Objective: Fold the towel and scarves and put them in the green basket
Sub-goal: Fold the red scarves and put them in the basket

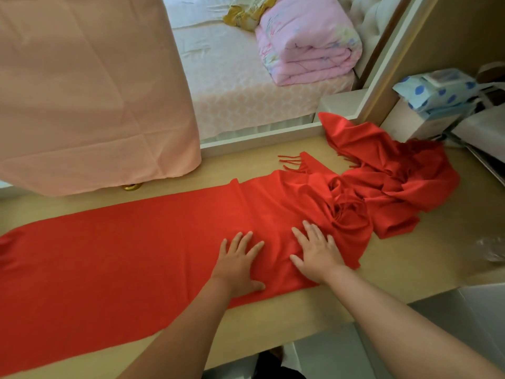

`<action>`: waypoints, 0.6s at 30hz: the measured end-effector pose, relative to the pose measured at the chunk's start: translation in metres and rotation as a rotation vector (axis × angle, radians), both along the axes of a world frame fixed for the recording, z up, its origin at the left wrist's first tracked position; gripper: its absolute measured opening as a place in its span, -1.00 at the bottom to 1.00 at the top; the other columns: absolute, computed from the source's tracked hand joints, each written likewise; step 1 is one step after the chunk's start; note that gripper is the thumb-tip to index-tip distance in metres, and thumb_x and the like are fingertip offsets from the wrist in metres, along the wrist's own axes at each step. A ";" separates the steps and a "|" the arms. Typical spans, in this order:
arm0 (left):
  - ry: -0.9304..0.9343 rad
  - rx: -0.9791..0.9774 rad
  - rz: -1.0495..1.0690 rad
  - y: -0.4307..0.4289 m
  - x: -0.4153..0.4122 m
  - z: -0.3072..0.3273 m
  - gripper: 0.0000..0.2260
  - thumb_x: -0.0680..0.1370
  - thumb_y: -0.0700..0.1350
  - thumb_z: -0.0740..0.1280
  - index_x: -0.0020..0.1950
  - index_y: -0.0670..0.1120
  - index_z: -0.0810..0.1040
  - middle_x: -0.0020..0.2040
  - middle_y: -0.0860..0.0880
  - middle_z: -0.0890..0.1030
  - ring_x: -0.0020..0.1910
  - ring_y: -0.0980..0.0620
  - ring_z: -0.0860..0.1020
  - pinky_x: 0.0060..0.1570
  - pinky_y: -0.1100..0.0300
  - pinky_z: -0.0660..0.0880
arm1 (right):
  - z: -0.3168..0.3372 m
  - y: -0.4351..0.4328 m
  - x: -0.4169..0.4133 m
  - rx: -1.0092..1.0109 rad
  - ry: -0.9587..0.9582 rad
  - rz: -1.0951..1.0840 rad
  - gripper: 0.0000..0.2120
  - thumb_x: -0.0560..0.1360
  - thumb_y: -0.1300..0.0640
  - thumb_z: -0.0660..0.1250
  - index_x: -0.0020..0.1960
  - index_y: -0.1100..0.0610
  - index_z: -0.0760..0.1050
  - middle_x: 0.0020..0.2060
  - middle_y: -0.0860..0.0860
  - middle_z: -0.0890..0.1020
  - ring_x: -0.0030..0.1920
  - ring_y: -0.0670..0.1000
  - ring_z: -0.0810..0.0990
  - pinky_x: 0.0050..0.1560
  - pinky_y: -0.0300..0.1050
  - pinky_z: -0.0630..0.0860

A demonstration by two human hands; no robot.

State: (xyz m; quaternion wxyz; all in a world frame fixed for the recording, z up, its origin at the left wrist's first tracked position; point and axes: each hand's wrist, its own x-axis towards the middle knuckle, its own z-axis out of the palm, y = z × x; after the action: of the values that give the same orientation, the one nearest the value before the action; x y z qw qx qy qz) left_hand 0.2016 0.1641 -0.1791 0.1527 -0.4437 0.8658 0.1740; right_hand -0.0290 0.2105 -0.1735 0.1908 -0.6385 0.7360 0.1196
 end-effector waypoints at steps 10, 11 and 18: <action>0.072 -0.071 0.007 -0.008 -0.038 -0.003 -0.18 0.43 0.33 0.30 0.59 0.14 0.03 0.61 -0.03 -0.02 0.58 -0.08 -0.04 0.48 -0.13 0.03 | 0.002 -0.047 0.006 -0.259 0.138 0.112 -0.38 0.54 -0.10 0.23 0.54 0.09 0.25 0.49 0.24 0.28 0.48 0.25 0.27 0.39 0.20 0.26; 0.108 -0.109 0.033 -0.010 -0.038 -0.003 -0.23 0.46 0.29 0.30 0.58 0.12 0.08 0.61 -0.03 0.04 0.57 -0.08 0.01 0.47 -0.12 0.08 | 0.001 -0.054 0.016 -0.223 0.054 0.179 -0.37 0.59 -0.09 0.17 0.60 0.04 0.11 0.57 0.20 0.12 0.56 0.20 0.11 0.48 0.19 0.15; 0.110 -0.019 0.164 -0.037 0.013 -0.001 -0.35 0.53 0.13 0.31 0.57 0.10 0.14 0.59 -0.01 0.08 0.56 -0.05 0.04 0.48 -0.03 0.12 | -0.003 -0.072 0.030 -0.024 0.020 0.200 -0.39 0.62 -0.21 0.03 0.61 -0.15 -0.08 0.61 0.06 -0.11 0.60 0.09 -0.11 0.49 0.23 0.06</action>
State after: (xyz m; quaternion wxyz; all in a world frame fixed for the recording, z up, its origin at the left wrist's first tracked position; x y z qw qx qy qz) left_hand 0.2151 0.1269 -0.1801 0.0860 -0.5040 0.8353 0.2019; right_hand 0.0015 0.1383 -0.1765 0.1628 -0.7097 0.6718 0.1358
